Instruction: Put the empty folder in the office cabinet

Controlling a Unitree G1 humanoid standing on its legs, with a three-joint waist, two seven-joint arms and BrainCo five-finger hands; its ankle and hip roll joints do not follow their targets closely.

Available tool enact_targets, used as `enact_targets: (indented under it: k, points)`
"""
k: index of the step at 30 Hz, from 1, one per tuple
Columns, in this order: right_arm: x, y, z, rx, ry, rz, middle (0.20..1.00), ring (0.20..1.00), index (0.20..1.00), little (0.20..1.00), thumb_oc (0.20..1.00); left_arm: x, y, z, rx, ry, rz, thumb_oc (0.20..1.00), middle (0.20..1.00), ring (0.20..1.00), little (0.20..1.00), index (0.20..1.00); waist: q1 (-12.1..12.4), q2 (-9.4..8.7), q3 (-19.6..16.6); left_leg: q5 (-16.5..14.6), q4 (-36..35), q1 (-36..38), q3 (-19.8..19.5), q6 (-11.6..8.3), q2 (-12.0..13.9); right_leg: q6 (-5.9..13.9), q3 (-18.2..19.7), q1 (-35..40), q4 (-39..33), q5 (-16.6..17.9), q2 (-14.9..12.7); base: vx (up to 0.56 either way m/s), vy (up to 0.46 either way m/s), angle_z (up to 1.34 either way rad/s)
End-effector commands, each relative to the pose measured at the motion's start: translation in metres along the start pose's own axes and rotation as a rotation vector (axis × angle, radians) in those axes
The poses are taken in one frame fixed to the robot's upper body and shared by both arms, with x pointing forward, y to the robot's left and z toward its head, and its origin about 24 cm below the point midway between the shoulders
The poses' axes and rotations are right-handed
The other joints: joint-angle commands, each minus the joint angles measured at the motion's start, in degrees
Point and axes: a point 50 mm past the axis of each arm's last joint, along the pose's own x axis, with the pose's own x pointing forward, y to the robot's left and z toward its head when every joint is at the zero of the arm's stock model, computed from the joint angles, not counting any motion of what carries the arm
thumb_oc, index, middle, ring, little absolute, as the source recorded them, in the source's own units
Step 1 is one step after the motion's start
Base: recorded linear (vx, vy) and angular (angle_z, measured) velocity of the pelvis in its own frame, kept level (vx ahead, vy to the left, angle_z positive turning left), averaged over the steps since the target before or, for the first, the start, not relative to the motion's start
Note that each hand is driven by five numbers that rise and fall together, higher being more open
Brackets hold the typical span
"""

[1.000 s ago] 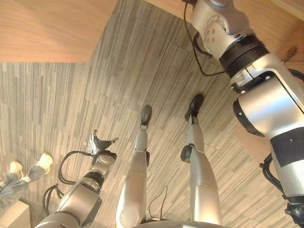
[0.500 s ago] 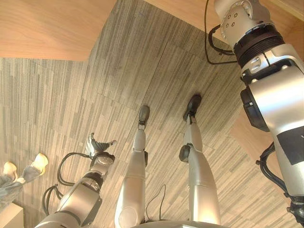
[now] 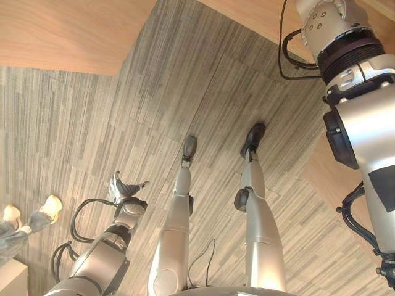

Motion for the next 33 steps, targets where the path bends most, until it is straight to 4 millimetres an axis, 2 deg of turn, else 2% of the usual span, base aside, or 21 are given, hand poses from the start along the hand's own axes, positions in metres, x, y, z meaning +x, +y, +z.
enact_targets:
  k: [1, 4, 6, 7, 8, 9, 10, 11, 12, 13, 14, 15, 16, 22, 25, 33]
  points:
    - [0.015, -0.026, 0.085, 0.054, -0.217, -0.119, 0.200, 0.200, 0.200, 0.200, 0.200, 0.007, 0.038, -0.016, 0.050, 0.036, 0.119, 1.000, 1.000, 1.000, 1.000, 1.000, 0.5, 0.85, 3.6, -7.9, -1.2, 8.4, -0.5, -2.50, 4.0, 7.47, -0.9, 4.2, 3.7, -10.1, -3.9, 0.00, 0.000, 0.00]
    - [0.015, -0.023, 0.084, 0.073, -0.195, -0.075, 0.200, 0.200, 0.200, 0.200, 0.200, 0.008, 0.041, -0.016, 0.049, 0.035, 0.120, 1.000, 1.000, 1.000, 1.000, 1.000, 0.5, 0.66, 3.5, -8.0, -1.2, 8.4, -0.4, -2.52, 4.0, 7.54, -0.9, 4.2, 3.7, -10.0, -3.9, 0.00, 0.000, 0.00]
    - [0.012, -0.010, 0.082, 0.015, -0.193, 0.040, 0.200, 0.200, 0.200, 0.200, 0.200, 0.010, 0.043, -0.011, 0.054, 0.017, 0.112, 1.000, 1.000, 1.000, 1.000, 1.000, 0.4, 0.16, 3.6, -7.9, -1.2, 8.5, -0.2, -2.54, 4.1, 7.48, -0.8, 4.1, 3.9, -10.0, -4.0, 0.03, -0.010, 0.00]
    - [0.009, 0.000, 0.082, -0.020, -0.203, 0.105, 0.200, 0.200, 0.200, 0.200, 0.200, 0.010, 0.044, -0.014, 0.058, 0.024, 0.111, 1.000, 1.000, 1.000, 1.000, 1.000, 0.7, 0.06, 3.3, -9.1, -1.2, 9.1, -0.2, -2.63, 4.7, 7.96, -0.3, 4.8, 3.7, -11.4, -3.4, 0.00, 0.000, 0.00]
    - [0.004, 0.010, 0.086, -0.011, -0.222, 0.179, 0.200, 0.200, 0.200, 0.200, 0.200, 0.009, 0.048, -0.019, 0.067, 0.038, 0.112, 1.000, 1.000, 1.000, 1.000, 1.000, 0.6, -0.38, 3.8, -8.0, -1.2, 8.7, -0.3, -2.75, 4.3, 7.39, -0.8, 4.2, 4.1, -10.1, -3.8, 0.07, -0.021, -0.03]
    - [0.001, 0.015, 0.093, 0.027, -0.245, 0.224, 0.200, 0.200, 0.200, 0.200, 0.200, 0.009, 0.051, -0.025, 0.075, 0.053, 0.113, 1.000, 1.000, 1.000, 1.000, 1.000, 0.7, -0.36, 3.2, -9.0, -1.2, 9.1, -0.2, -2.79, 4.9, 7.95, -0.3, 4.7, 3.8, -11.5, -3.3, -0.07, -0.014, -0.04]
    - [-0.001, 0.015, 0.102, 0.058, -0.278, 0.252, 0.200, 0.200, 0.200, 0.200, 0.200, 0.007, 0.052, -0.030, 0.086, 0.067, 0.112, 1.000, 1.000, 1.000, 1.000, 1.000, 0.5, -0.68, 3.6, -7.9, -1.2, 8.7, -0.2, -2.88, 4.4, 7.41, -0.9, 4.0, 4.3, -10.1, -3.8, 0.07, -0.013, -0.07]
    - [-0.005, 0.018, 0.114, 0.117, -0.315, 0.282, 0.200, 0.200, 0.200, 0.200, 0.200, 0.005, 0.054, -0.038, 0.106, 0.087, 0.109, 1.000, 1.000, 1.000, 1.000, 1.000, 0.7, -0.64, 3.1, -8.8, -1.2, 9.2, -0.2, -2.95, 5.0, 8.02, -0.4, 4.5, 3.9, -11.5, -3.3, -0.06, -0.013, -0.06]
    - [-0.004, 0.015, 0.122, 0.165, -0.339, 0.278, 0.200, 0.200, 0.200, 0.200, 0.200, 0.004, 0.055, -0.044, 0.114, 0.101, 0.109, 1.000, 1.000, 1.000, 1.000, 1.000, 0.6, -0.76, 3.6, -7.7, -1.2, 8.7, -0.2, -3.01, 4.6, 7.49, -0.9, 3.9, 4.3, -10.1, -3.7, 0.02, 0.003, -0.07]
    - [-0.006, 0.008, 0.138, 0.249, -0.402, 0.244, 0.200, 0.200, 0.200, 0.200, 0.200, 0.000, 0.055, -0.053, 0.124, 0.124, 0.107, 1.000, 1.000, 1.000, 1.000, 1.000, 0.8, -0.62, 3.5, -7.6, -1.2, 8.8, -0.2, -3.02, 4.6, 7.53, -0.8, 3.8, 4.4, -10.2, -3.7, -0.06, 0.010, -0.05]
    - [-0.006, 0.008, 0.138, 0.250, -0.402, 0.245, 0.200, 0.200, 0.200, 0.200, 0.200, 0.000, 0.055, -0.053, 0.124, 0.124, 0.107, 1.000, 1.000, 1.000, 1.000, 1.000, 0.8, -0.64, 3.6, -7.6, -1.2, 8.8, -0.2, -3.01, 4.6, 7.53, -0.8, 3.8, 4.5, -10.2, -3.7, 0.08, 0.030, -0.04]
    - [-0.006, 0.001, 0.149, 0.302, -0.439, 0.194, 0.200, 0.200, 0.200, 0.200, 0.200, -0.003, 0.054, -0.060, 0.132, 0.141, 0.102, 1.000, 1.000, 1.000, 1.000, 1.000, 1.0, -0.22, 3.0, -8.7, -1.2, 9.3, -0.1, -2.94, 4.9, 8.14, -0.2, 4.4, 4.1, -11.6, -3.2, 0.01, 0.019, -0.04]
    - [-0.005, 0.001, 0.148, 0.302, -0.439, 0.191, 0.200, 0.200, 0.200, 0.200, 0.200, -0.003, 0.054, -0.060, 0.133, 0.141, 0.101, 1.000, 1.000, 1.000, 1.000, 1.000, 0.8, -0.35, 3.4, -7.7, -1.2, 8.9, -0.1, -2.96, 4.5, 7.62, -0.8, 3.9, 4.4, -10.3, -3.6, 0.01, 0.026, -0.04]
    - [0.000, -0.008, 0.138, 0.301, -0.403, 0.101, 0.200, 0.200, 0.200, 0.200, 0.200, -0.001, 0.051, -0.053, 0.111, 0.130, 0.106, 1.000, 1.000, 1.000, 1.000, 1.000, 0.4, 0.02, 3.2, -8.2, -1.2, 9.0, -0.1, -2.66, 4.4, 7.62, -0.6, 3.9, 4.3, -10.4, -3.7, -0.01, 0.015, -0.07]
    - [0.006, -0.013, 0.125, 0.262, -0.354, 0.053, 0.200, 0.200, 0.200, 0.200, 0.200, 0.005, 0.050, -0.037, 0.097, 0.095, 0.109, 1.000, 1.000, 1.000, 1.000, 1.000, 0.0, -0.07, 3.5, -8.5, -1.2, 8.8, 0.0, -2.49, 4.2, 7.64, -0.3, 3.6, 4.4, -10.4, -3.7, 0.00, 0.005, -0.03]
    - [0.011, -0.021, 0.115, 0.187, -0.311, -0.007, 0.200, 0.200, 0.200, 0.200, 0.200, 0.008, 0.051, -0.028, 0.091, 0.072, 0.118, 1.000, 1.000, 1.000, 1.000, 1.000, -0.1, 0.27, 4.7, -8.5, -1.2, 7.3, -0.1, -2.34, 4.4, 7.78, -0.3, 1.9, 4.5, -10.6, -3.8, 0.00, -0.001, 0.01]
